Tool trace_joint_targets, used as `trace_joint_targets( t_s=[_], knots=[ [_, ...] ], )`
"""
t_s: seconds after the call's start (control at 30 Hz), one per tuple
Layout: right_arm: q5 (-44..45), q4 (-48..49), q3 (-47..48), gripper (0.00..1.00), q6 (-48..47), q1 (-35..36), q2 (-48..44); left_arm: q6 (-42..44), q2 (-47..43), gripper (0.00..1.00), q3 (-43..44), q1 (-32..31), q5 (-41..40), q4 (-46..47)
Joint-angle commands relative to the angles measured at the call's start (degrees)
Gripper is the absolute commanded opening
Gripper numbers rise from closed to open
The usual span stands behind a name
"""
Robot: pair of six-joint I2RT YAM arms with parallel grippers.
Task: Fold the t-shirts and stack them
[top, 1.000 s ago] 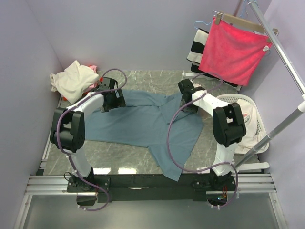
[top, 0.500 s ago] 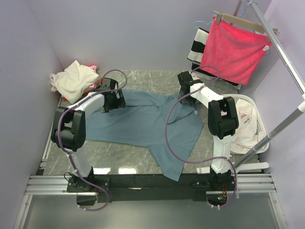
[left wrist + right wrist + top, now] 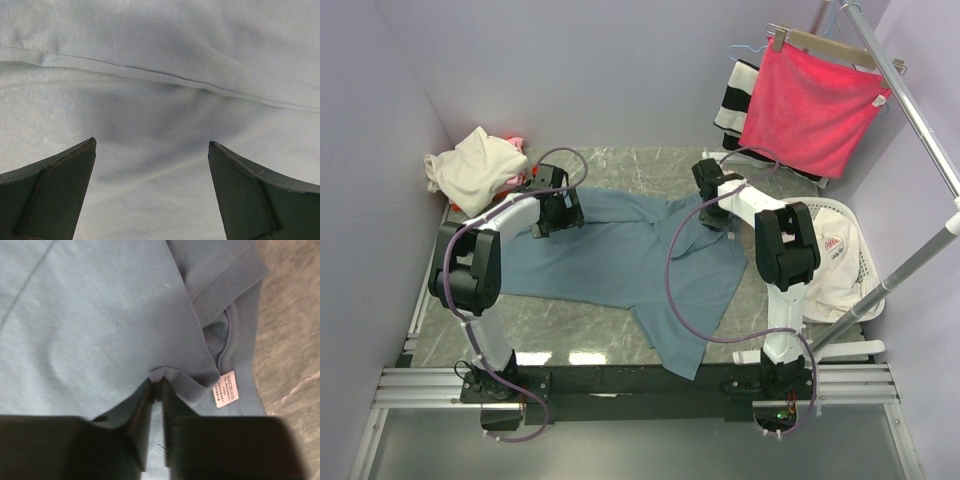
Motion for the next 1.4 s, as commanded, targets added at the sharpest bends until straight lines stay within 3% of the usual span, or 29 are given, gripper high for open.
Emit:
trace_joint_targets(
  t_s=[0.0, 0.03, 0.47, 0.73, 0.83, 0.87, 0.9, 0.97, 1.13, 1.37],
  knots=[
    [1.5, 0.3, -1.1, 0.04, 0.2, -0.3, -2.4, 1.3, 0.4, 0.99, 2.2, -0.3, 0.7, -0.2],
    [1.6, 0.8, -1.6, 0.0, 0.2, -0.2, -2.8, 1.4, 0.4, 0.99, 2.2, -0.3, 0.7, -0.3],
    [5.0, 0.0, -13.8, 0.0, 2.3, 1.4, -18.5, 1.2, 0.3, 0.99, 2.1, -0.3, 1.4, 0.2],
    [4.3, -0.7, -21.8, 0.0, 5.6, 5.6, -21.3, 1.1, 0.7, 0.99, 2.0, -0.5, 1.5, 0.3],
    [4.3, -1.2, -23.5, 0.14, 6.7, 6.7, -21.1, 1.1, 0.7, 1.0, 2.2, -0.5, 1.3, 0.1],
    [4.5, -1.2, -23.8, 0.36, 7.0, 7.1, -21.1, 1.2, 0.6, 1.0, 2.2, -0.5, 1.1, 0.0],
    [4.9, -1.2, -23.7, 0.44, 7.4, 7.2, -21.4, 1.2, 0.6, 0.99, 2.2, -0.5, 1.0, 0.1],
    [6.7, -1.0, -23.1, 0.52, 7.4, 7.2, -22.7, 1.3, 0.4, 0.99, 2.2, -0.5, 1.0, -0.1],
    [10.3, 0.2, -18.6, 0.57, 5.1, 7.2, -23.9, 1.4, 0.0, 0.99, 2.6, -0.5, 0.1, -0.6],
    [6.9, 1.6, -9.0, 0.57, 1.6, 6.5, -16.1, 2.0, -1.1, 0.99, 3.4, -0.5, -1.6, -2.1]
  ],
)
